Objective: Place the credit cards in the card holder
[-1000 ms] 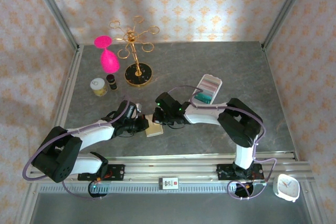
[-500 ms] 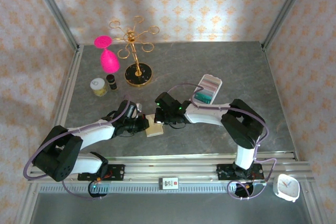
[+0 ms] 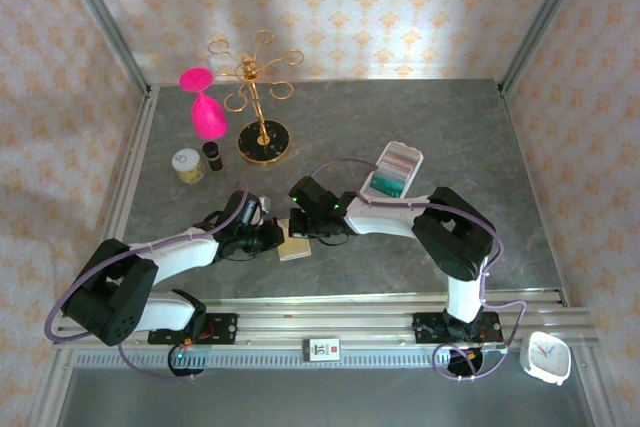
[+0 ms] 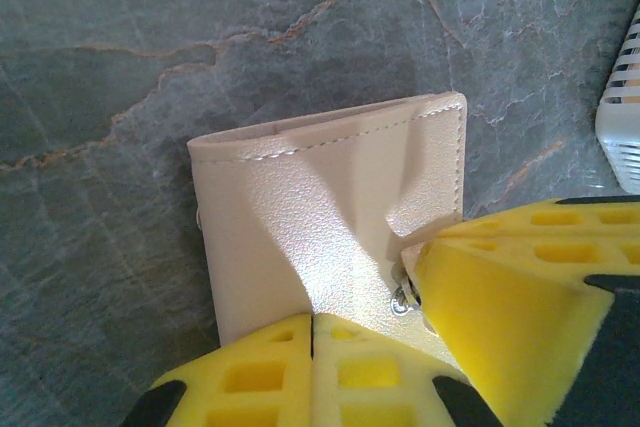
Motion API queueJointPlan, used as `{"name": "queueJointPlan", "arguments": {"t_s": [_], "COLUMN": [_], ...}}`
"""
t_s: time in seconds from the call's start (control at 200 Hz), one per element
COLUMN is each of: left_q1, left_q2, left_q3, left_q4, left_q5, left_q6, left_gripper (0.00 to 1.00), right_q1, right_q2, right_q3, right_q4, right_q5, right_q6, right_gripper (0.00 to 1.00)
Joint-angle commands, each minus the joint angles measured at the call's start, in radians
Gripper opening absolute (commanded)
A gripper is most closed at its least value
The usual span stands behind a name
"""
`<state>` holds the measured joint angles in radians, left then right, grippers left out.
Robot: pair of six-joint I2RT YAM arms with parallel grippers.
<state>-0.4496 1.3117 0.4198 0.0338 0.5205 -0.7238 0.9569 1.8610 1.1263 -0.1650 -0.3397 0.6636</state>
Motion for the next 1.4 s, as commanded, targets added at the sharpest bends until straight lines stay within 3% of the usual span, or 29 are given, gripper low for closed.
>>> {"name": "queueJointPlan", "arguments": {"t_s": [0.0,0.24,0.496,0.866,1.396], "left_q1": [0.003,0.003,0.003,0.003,0.004], "left_q2": [0.033,0.033,0.034,0.03,0.021], "left_q3": [0.004,-0.004,-0.003,-0.007,-0.006], "left_q4": [-0.028,-0.016,-0.014,-0.015,0.0], "left_q5": [-0.014,-0.013,-0.014,-0.014,-0.032], "left_q6": [0.015,0.006,0.003,0.003,-0.034], "left_gripper": [0.03,0.03,0.03,0.03,0.01], "right_q1": [0.02,0.021,0.022,0.028,0.095], "right_q2": [0.011,0.0,-0.026,0.019,0.075], "right_q3": [0.0,-0.025,-0.045,-0.035,-0.141], "right_q4": [-0.101,-0.055,-0.079,-0.052,-0.211], "right_q5": [0.012,-0.051,-0.018,-0.067,0.06], "right_q6": [-0.039,-0.051,-0.069,-0.066,-0.062], "right_gripper": [0.0,0.0,0.0,0.0,0.0]}}
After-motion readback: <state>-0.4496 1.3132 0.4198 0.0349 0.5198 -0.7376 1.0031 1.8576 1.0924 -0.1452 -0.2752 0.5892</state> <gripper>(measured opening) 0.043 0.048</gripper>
